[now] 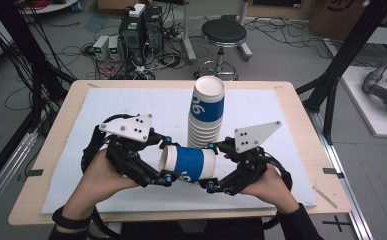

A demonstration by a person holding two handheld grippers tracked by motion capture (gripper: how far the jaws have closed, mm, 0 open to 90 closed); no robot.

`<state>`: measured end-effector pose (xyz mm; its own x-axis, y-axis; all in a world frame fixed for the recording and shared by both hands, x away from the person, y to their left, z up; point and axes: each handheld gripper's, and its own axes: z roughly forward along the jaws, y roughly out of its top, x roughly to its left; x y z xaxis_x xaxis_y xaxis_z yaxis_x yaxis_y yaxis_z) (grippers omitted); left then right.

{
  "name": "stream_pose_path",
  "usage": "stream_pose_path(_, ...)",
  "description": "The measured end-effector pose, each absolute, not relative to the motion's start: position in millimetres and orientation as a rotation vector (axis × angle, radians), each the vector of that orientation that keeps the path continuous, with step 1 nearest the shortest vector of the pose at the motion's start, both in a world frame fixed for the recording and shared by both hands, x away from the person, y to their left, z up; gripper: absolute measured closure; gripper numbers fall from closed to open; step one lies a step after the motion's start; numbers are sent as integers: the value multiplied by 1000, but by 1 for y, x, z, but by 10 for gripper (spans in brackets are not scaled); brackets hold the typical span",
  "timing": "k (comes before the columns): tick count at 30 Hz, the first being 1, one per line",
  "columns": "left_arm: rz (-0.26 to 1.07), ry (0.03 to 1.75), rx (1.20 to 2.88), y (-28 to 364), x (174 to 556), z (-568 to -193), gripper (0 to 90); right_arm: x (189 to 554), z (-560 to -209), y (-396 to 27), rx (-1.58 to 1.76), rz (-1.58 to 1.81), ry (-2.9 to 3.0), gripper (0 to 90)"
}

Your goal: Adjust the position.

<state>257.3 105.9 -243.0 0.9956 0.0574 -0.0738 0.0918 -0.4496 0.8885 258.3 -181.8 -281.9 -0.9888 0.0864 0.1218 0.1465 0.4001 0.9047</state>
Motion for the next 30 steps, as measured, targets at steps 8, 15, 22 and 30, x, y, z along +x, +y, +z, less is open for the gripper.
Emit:
stream_pose_path(8,-52,91,1979,109,259,-244,291,258,-280,-183,-219,-1726,-2546,171)
stream_pose_path(15,-62,93,1876,114,261,-243,291,258,-276,-189,-271,-1827,-2466,135)
stream_pose_path(22,-62,99,1773,120,263,-242,292,256,-273,-192,-271,-1888,-2413,134)
stream_pose_path(30,-60,99,1742,114,262,-246,292,255,-273,-189,-282,-1938,-2393,136)
